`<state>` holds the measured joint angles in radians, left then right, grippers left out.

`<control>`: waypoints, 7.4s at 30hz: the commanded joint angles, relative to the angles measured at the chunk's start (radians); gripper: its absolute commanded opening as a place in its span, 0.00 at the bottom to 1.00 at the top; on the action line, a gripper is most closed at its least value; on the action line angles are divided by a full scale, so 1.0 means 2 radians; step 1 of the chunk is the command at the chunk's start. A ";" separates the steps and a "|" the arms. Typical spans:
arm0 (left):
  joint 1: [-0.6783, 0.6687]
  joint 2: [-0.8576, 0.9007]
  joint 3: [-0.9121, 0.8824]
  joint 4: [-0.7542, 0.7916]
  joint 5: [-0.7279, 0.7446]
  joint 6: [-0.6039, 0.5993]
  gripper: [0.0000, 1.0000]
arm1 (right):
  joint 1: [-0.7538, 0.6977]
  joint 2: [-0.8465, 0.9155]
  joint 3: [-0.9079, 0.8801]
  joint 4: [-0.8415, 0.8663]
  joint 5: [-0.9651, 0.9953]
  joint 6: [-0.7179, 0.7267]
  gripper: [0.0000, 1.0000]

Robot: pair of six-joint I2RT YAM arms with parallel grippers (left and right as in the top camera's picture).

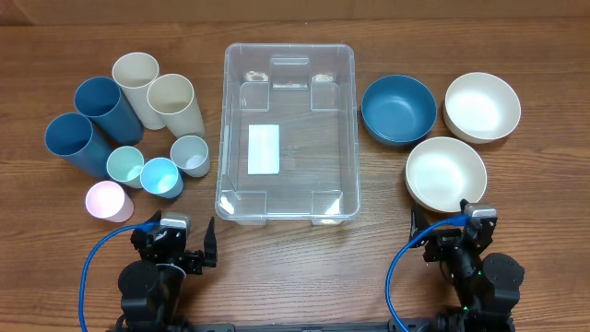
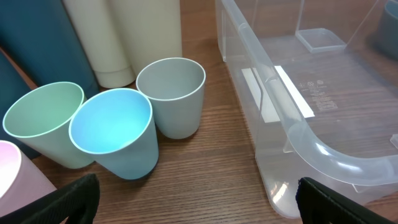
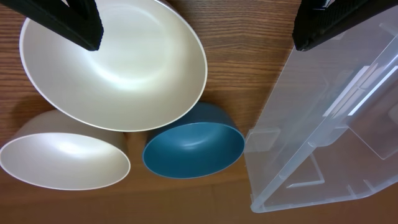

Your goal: Pack container

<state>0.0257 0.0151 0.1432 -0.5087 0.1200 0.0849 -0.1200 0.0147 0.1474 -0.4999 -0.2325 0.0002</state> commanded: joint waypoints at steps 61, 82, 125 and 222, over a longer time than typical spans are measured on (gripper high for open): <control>-0.003 -0.005 -0.001 -0.001 0.002 -0.002 1.00 | -0.094 0.559 0.546 -0.261 -0.047 0.088 1.00; -0.003 -0.005 -0.001 -0.001 0.002 -0.001 1.00 | -0.215 0.723 0.432 -0.254 -0.015 0.123 0.76; -0.003 -0.005 -0.001 -0.001 0.002 -0.002 1.00 | 0.045 0.558 0.658 -0.289 -0.049 0.227 0.04; -0.003 -0.005 -0.001 -0.001 0.002 -0.001 1.00 | -0.141 0.939 0.942 -0.370 -0.037 0.162 0.04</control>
<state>0.0257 0.0151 0.1429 -0.5083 0.1200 0.0849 -0.4858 2.1086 1.9602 -1.2343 -0.1627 0.3408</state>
